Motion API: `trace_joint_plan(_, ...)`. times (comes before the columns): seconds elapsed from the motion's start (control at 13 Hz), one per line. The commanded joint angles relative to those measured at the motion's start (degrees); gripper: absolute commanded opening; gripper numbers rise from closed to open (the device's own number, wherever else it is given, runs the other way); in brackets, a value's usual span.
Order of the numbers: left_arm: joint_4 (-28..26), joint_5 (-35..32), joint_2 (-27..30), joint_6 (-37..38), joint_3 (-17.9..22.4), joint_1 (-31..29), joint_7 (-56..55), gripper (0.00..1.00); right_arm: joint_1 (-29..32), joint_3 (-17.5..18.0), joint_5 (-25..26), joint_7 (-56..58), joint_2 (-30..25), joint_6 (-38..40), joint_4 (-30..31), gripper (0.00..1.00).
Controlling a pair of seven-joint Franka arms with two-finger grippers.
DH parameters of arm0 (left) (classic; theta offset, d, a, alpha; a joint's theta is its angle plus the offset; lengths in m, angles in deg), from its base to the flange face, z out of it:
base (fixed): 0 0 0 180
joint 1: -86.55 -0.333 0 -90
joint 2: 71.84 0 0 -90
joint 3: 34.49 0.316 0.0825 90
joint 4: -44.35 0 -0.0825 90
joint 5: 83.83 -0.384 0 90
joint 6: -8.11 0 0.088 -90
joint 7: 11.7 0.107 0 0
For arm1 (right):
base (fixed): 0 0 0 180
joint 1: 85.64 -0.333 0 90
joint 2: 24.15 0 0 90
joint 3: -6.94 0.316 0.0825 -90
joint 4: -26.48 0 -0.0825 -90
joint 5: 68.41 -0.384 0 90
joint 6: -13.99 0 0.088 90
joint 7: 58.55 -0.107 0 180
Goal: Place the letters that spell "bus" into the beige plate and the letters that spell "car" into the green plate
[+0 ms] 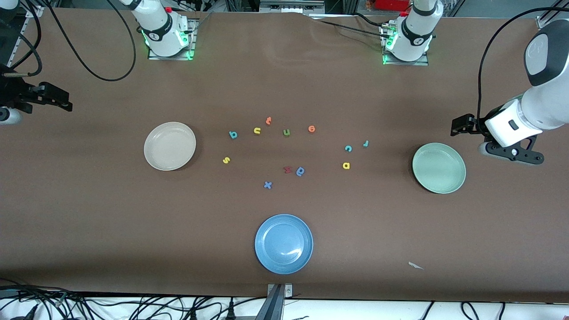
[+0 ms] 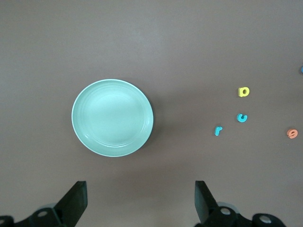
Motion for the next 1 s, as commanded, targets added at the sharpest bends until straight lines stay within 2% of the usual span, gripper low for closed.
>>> trace_joint_plan(0.0, 0.3, 1.7, 0.1, 0.5, 0.1, -0.2, 1.5, 1.00, 0.0, 0.0, -1.1, -0.6, 0.1, 0.9, -0.6, 1.00)
trace_joint_plan(0.93, 0.8, 1.3, 0.2, 0.5, 0.0, 0.0, 0.6, 1.00, 0.1, -0.1, -1.3, -0.5, 0.2, 0.9, -0.6, 1.00)
